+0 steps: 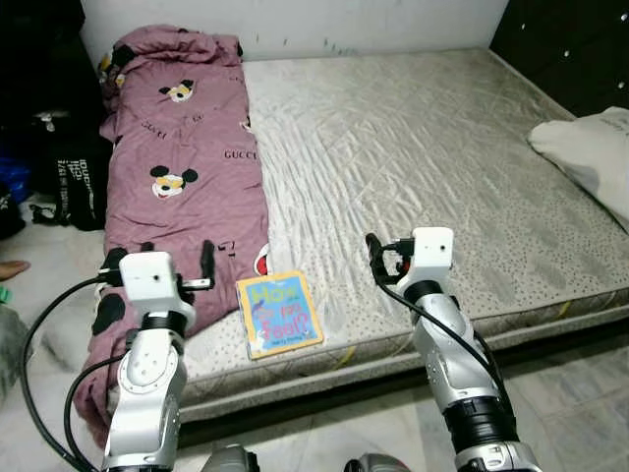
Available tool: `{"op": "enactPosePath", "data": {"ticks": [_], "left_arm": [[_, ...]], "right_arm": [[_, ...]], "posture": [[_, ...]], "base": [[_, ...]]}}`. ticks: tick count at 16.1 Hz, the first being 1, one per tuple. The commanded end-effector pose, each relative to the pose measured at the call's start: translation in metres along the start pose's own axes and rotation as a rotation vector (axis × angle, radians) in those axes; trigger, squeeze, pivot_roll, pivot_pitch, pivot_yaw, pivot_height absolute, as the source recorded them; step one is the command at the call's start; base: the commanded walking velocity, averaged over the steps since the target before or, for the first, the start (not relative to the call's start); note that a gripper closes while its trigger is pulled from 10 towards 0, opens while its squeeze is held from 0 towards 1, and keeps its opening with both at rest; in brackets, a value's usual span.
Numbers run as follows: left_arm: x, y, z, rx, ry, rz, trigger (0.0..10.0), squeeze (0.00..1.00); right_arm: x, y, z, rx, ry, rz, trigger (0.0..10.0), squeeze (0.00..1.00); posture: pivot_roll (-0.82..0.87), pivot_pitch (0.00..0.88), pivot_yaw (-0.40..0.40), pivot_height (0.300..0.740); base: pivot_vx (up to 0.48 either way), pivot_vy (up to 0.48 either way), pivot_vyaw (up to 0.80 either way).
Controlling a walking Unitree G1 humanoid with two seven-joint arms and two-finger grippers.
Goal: Clean up the room
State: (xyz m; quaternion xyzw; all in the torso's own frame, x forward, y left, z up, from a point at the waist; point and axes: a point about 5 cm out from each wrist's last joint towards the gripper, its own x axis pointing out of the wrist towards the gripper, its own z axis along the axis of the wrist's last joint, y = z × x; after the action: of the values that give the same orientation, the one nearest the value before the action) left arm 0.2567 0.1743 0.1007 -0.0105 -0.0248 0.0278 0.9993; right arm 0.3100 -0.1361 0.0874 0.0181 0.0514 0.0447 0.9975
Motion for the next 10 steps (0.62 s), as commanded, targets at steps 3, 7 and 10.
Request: {"op": "enactPosePath", "data": {"ticks": [3,7,10], "left_arm": [[-0.001,-0.0001,0.0006,0.01,-0.019,-0.015,10.0,0.0],[-0.001,0.0003,-0.001,0.018,-0.001,0.009,10.0,0.0],[-0.0006,-0.0023,-0.002,0.005,0.003,0.0,10.0,0.0]], "right_arm": [[-0.0008,-0.0045,0.0007,-0.003,-0.001,-0.016,10.0,0.0],[-0.0011,-0.0046,0.0002,-0.004,0.003,-0.014,10.0,0.0],[-0.0009,-0.0049,0.0004,-0.007,0.003,-0.011,10.0,0.0]], "posture": [[-0.05,0.071,-0.017,0.74],[-0.05,0.071,-0.018,0.74],[-0.05,0.07,-0.021,0.74]], "base": [[0.0,0.0,0.0],[0.0,0.0,0.0],[0.0,0.48,0.0]]}}
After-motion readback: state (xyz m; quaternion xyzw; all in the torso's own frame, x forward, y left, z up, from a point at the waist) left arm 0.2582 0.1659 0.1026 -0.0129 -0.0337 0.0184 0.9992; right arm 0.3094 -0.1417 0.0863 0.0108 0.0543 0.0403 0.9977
